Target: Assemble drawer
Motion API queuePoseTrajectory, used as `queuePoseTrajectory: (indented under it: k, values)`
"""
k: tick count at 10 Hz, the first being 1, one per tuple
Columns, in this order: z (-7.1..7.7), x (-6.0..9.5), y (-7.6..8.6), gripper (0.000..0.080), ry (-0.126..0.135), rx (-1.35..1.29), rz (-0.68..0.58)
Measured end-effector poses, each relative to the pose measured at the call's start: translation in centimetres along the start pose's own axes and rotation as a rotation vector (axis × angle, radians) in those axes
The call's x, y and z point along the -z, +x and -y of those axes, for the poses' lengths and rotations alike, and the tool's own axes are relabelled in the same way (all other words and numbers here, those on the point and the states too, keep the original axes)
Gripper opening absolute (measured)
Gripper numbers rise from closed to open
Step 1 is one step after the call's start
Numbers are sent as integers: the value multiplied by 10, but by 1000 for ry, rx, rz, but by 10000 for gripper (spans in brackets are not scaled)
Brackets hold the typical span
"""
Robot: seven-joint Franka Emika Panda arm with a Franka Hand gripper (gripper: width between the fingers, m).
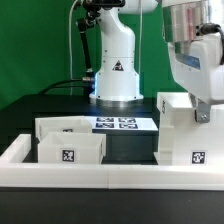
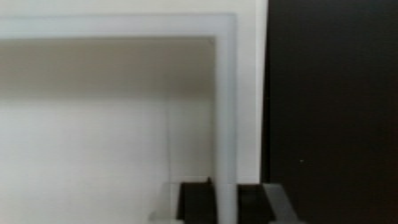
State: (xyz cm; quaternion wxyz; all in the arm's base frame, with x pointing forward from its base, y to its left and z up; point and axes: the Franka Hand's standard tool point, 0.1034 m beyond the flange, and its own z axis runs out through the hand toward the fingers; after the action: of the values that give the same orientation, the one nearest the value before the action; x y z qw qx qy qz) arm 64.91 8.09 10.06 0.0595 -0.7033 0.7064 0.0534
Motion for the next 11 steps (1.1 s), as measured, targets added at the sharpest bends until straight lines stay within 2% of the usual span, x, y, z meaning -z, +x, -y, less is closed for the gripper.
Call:
queuePoseTrajectory:
  k: [1,5,6,7,8,9,10,11]
  values:
    - [4,0,1,38,6,0,-1]
    - [4,-1,0,38,4,6,0]
    - [4,-1,-1,242,5,8,0]
    - [4,-1,-1,394,5,10,0]
    - [4,-1,-1,394,5,26,0]
    - [3,0,-1,566,5,69,0]
    - [4,4,0,566,10,93,-1]
    - [5,10,0,633,17,128,0]
